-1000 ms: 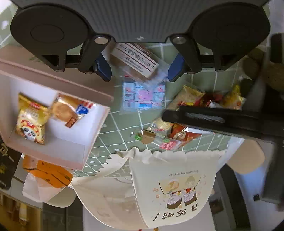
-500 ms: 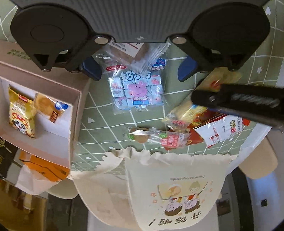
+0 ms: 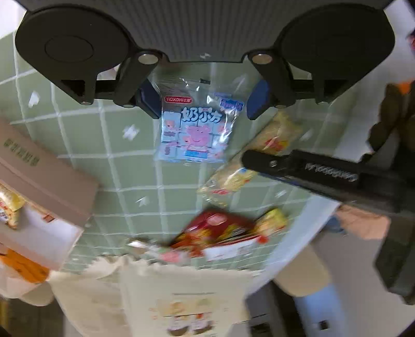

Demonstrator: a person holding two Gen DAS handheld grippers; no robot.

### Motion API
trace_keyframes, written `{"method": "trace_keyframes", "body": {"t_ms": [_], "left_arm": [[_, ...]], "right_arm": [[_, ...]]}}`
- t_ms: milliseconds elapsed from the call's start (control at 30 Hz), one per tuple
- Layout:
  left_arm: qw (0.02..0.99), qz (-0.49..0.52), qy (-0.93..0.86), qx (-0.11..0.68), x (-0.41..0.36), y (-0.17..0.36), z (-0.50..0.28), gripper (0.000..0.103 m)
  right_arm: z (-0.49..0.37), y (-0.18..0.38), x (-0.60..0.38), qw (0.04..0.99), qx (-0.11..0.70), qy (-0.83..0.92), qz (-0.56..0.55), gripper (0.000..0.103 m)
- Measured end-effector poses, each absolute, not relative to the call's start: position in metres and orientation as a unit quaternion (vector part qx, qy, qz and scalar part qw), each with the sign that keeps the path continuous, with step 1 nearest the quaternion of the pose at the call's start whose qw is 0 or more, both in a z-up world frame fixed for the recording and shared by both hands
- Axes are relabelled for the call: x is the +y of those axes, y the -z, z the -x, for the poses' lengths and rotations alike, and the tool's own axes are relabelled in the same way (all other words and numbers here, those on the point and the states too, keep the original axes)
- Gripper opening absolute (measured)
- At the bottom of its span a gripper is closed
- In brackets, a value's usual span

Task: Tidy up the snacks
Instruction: 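Grasp the long rice-cracker stick bag with the left gripper, then grasp the brown cookie packet with the right gripper while the left gripper lifts the cracker bag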

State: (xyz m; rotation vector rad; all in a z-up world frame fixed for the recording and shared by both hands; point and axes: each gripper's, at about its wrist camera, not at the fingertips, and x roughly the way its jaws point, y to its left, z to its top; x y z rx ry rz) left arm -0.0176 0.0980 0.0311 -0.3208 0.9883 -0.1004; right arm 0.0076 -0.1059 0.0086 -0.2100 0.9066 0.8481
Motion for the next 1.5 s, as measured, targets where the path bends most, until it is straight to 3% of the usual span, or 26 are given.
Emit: {"method": "trace_keyframes", "body": {"t_ms": [333, 667, 1100, 1333, 1500], "left_arm": [[0.861, 0.157, 0.03, 0.482, 0.088, -0.027, 0.032, 0.034], [0.862, 0.151, 0.014, 0.484, 0.081, -0.028, 0.03, 0.034], [0.859, 0.15, 0.009, 0.489, 0.078, -0.029, 0.033, 0.034], [0.859, 0.165, 0.01, 0.485, 0.082, -0.028, 0.038, 0.034], [0.861, 0.164, 0.01, 0.481, 0.08, -0.028, 0.04, 0.034]], "right_arm": [[0.025, -0.016, -0.143, 0.808, 0.368, -0.404, 0.22, 0.075], [0.02, -0.027, -0.192, 0.804, 0.387, -0.404, 0.202, 0.075], [0.033, -0.009, -0.171, 0.807, 0.406, -0.374, 0.208, 0.077], [0.023, -0.012, -0.183, 0.837, 0.344, -0.306, 0.297, 0.078], [-0.002, -0.015, -0.193, 0.858, 0.394, -0.247, 0.219, 0.078]]}}
